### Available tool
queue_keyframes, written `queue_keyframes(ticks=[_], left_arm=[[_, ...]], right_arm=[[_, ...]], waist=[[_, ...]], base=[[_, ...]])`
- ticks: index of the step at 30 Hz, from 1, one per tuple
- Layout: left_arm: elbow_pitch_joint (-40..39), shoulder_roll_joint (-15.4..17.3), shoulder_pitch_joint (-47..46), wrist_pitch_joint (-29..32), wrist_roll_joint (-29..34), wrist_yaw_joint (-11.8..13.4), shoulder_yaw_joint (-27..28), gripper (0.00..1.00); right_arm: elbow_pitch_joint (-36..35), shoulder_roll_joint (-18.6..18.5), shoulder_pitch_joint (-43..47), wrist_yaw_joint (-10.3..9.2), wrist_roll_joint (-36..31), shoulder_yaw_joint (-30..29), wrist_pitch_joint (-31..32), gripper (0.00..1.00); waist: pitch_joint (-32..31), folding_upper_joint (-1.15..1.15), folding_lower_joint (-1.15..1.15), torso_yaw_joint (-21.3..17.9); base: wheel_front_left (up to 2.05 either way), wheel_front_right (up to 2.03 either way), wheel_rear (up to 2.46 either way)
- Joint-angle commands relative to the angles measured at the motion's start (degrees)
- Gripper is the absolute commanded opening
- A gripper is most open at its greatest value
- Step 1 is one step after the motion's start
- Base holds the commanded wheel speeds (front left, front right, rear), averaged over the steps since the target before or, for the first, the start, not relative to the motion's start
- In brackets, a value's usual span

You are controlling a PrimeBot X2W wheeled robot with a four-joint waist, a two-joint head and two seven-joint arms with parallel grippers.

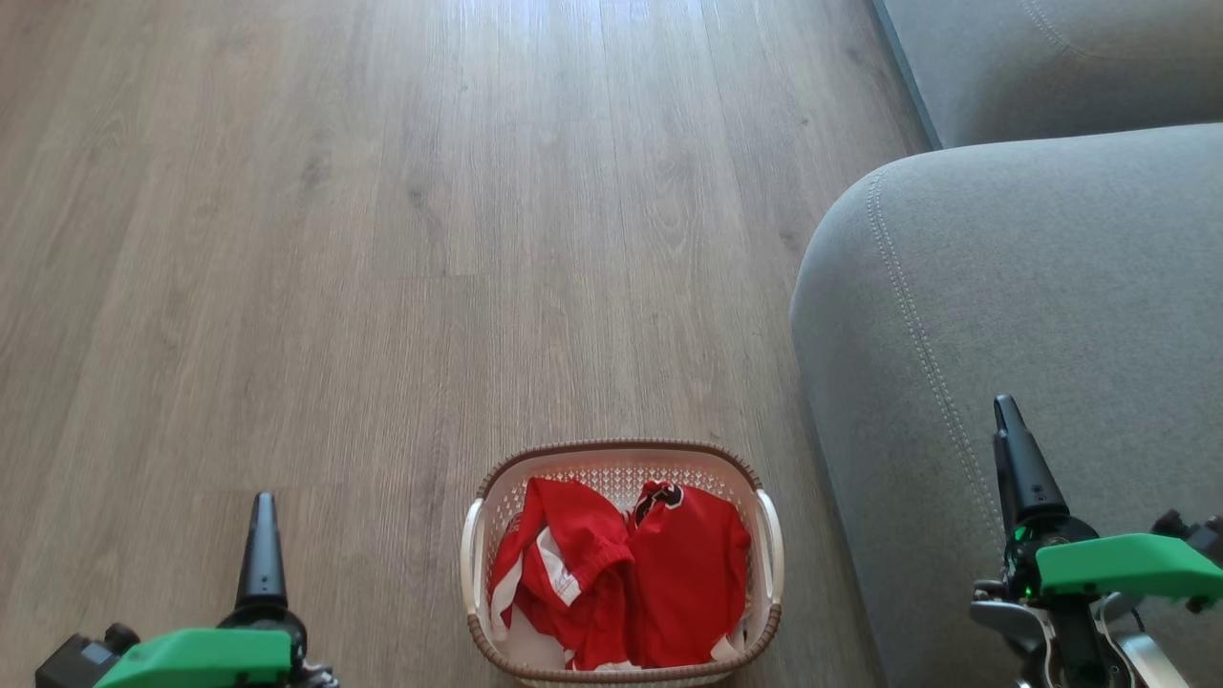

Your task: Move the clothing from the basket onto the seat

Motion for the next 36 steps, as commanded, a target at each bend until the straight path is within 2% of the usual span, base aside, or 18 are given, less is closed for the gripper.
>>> queue_keyframes(ticks=[1, 23, 36], left_arm=[[-2.68, 0.70, -1.80, -0.76, 2.17, 0.18, 0.15, 1.00], [-4.64, 0.87, -1.51, -4.61, 22.64, 2.04, -2.69, 1.00], [-3.70, 1.25, -1.16, -6.61, 32.96, 2.95, -3.66, 1.00]], right_arm=[[-2.49, -0.24, -1.55, 0.19, -2.32, -0.77, -0.49, 1.00], [-5.57, 2.73, -0.42, 0.28, -26.00, -3.86, -0.81, 1.00], [-5.33, 4.28, -0.13, 0.33, -37.15, -5.87, -0.97, 1.00]], waist=[[0.01, 0.00, 0.00, 0.01], [0.10, 0.00, 0.00, 0.24], [-0.06, 0.00, 0.00, 0.37]], base=[[0.00, 0.00, 0.00], [0.00, 0.00, 0.00], [0.00, 0.00, 0.00]])
